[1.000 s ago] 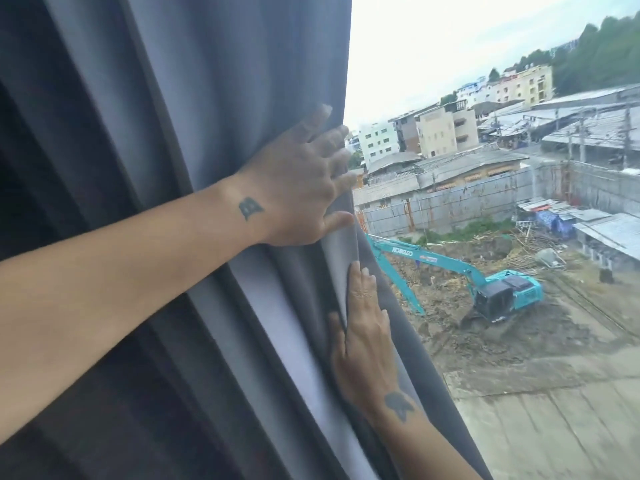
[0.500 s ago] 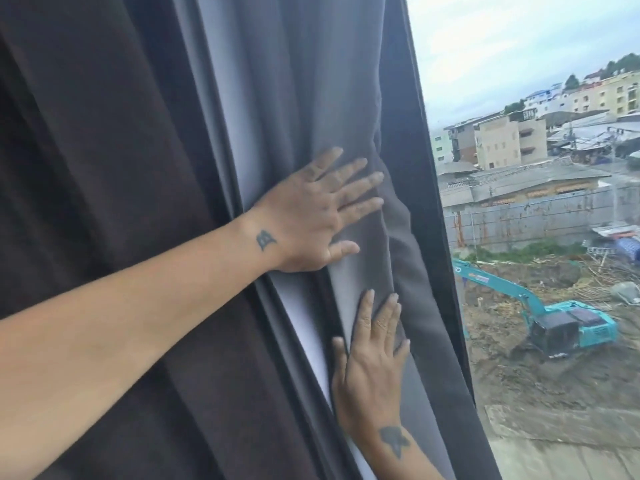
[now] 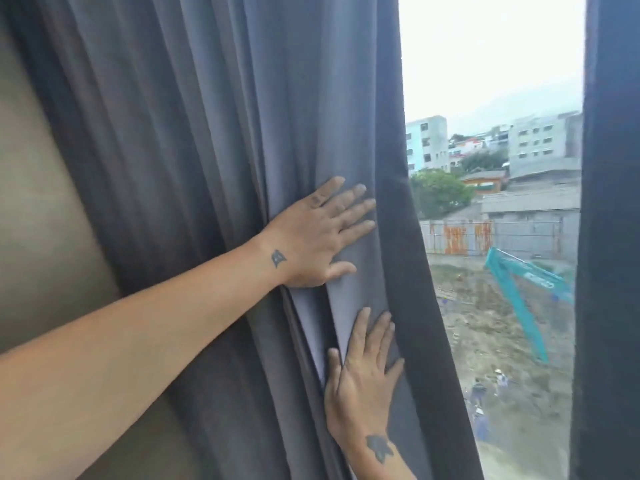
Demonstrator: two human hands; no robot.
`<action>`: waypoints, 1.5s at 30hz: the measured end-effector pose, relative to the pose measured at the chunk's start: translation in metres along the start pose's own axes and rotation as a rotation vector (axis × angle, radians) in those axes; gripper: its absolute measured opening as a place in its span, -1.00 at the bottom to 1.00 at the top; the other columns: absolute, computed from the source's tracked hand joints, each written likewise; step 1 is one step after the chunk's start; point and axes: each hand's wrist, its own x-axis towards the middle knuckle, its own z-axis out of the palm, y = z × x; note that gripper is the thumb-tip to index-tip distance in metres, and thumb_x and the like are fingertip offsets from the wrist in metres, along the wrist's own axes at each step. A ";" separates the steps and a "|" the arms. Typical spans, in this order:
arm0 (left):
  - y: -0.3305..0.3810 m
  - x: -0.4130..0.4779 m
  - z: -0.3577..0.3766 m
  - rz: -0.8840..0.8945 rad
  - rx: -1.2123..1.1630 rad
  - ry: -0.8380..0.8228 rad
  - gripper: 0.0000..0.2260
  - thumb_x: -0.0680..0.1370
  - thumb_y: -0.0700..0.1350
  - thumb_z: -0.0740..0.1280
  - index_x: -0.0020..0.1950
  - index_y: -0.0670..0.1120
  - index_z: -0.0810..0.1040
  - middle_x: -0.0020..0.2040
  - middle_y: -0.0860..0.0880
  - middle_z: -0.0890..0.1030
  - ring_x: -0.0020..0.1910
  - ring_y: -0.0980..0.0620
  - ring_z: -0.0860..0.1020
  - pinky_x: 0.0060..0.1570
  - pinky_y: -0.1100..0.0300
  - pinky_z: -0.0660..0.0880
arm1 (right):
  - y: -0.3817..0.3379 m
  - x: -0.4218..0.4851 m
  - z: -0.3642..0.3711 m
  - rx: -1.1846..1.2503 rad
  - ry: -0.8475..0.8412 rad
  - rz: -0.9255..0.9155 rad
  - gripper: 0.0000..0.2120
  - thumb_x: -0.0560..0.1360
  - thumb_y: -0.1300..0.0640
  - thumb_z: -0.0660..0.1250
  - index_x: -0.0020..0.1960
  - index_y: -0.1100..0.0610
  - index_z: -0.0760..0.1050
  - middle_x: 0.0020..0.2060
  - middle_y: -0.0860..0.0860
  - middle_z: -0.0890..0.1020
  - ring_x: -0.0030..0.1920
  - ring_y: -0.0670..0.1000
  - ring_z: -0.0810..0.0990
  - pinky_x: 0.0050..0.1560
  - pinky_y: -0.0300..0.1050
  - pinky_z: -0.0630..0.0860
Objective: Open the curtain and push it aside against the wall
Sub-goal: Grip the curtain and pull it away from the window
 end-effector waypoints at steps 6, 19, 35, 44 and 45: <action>-0.031 -0.025 0.085 -0.025 0.017 -0.035 -0.35 0.54 0.24 -0.18 0.55 -0.06 -0.15 0.58 -0.11 -0.12 0.53 -0.15 -0.19 0.33 -0.07 -0.42 | -0.045 0.019 0.077 0.030 -0.060 -0.020 -0.35 0.54 -0.17 -0.38 0.41 0.21 0.09 0.34 0.35 0.32 0.34 0.23 0.18 -0.01 0.49 0.42; -0.112 -0.080 0.265 -0.079 0.101 -0.110 -0.35 0.52 0.21 -0.24 0.56 -0.05 -0.02 0.58 -0.10 0.03 0.54 -0.15 -0.05 0.35 -0.08 -0.34 | -0.152 0.067 0.241 0.088 -0.172 -0.080 -0.34 0.53 -0.18 -0.41 0.42 0.19 0.03 0.37 0.37 0.28 0.35 0.34 0.28 0.05 0.51 0.38; -0.213 -0.140 0.494 -0.027 0.173 -0.025 -0.34 0.52 0.21 -0.24 0.56 -0.06 0.00 0.58 -0.10 0.03 0.54 -0.16 -0.06 0.33 -0.09 -0.35 | -0.289 0.126 0.459 0.104 -0.076 -0.049 -0.39 0.49 -0.04 0.03 0.44 0.20 -0.05 0.42 0.36 0.14 0.42 0.32 0.12 0.18 0.52 0.24; -0.253 -0.188 0.601 -0.125 0.129 -0.109 -0.32 0.49 0.22 -0.23 0.51 -0.04 0.22 0.52 -0.07 0.26 0.52 -0.12 0.14 0.39 -0.07 -0.17 | -0.352 0.143 0.555 0.087 -0.172 -0.087 -0.37 0.49 -0.07 0.02 0.44 0.13 -0.14 0.44 0.32 0.12 0.44 0.27 0.10 0.21 0.47 0.26; -0.257 -0.192 0.612 -0.136 0.126 -0.122 -0.33 0.50 0.23 -0.21 0.52 -0.04 0.18 0.54 -0.07 0.22 0.53 -0.12 0.10 0.38 -0.07 -0.20 | -0.359 0.146 0.565 0.101 -0.203 -0.094 -0.36 0.51 -0.08 0.02 0.44 0.11 -0.22 0.46 0.30 0.05 0.46 0.25 0.02 0.27 0.45 0.19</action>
